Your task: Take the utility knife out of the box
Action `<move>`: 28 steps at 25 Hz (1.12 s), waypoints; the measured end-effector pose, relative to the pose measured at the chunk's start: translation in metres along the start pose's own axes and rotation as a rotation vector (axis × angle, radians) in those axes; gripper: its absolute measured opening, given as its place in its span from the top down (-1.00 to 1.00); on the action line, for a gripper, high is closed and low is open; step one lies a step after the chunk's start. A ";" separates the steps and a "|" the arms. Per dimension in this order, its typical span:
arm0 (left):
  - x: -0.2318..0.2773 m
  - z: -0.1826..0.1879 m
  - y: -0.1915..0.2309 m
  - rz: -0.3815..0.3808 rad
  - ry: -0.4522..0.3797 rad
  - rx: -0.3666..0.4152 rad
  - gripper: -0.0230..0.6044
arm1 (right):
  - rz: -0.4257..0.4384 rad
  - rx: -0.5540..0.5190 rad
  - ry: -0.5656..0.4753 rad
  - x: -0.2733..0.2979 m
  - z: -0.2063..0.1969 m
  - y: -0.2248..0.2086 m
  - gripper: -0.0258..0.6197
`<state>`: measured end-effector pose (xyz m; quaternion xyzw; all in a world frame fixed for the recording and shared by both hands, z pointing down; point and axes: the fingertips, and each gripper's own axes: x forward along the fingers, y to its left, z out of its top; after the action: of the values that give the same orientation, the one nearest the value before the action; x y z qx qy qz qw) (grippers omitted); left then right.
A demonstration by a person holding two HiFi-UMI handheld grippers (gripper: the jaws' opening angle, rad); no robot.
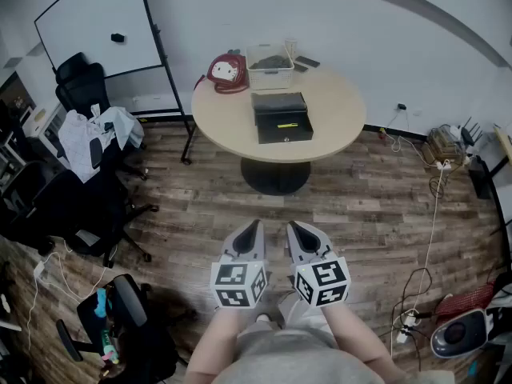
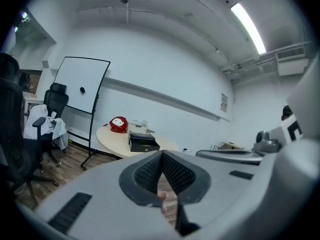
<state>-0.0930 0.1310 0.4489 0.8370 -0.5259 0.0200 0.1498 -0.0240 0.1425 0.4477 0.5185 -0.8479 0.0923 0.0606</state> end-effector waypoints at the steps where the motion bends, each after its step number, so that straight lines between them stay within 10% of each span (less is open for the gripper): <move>1: -0.004 -0.001 -0.001 -0.005 0.004 -0.002 0.92 | -0.002 -0.001 0.000 -0.003 -0.001 0.004 0.92; 28: -0.013 -0.001 0.010 -0.025 0.022 -0.008 0.92 | -0.012 0.060 -0.017 -0.010 -0.003 0.015 0.92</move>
<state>-0.1078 0.1388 0.4493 0.8427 -0.5137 0.0250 0.1592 -0.0328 0.1583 0.4475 0.5261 -0.8421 0.1128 0.0385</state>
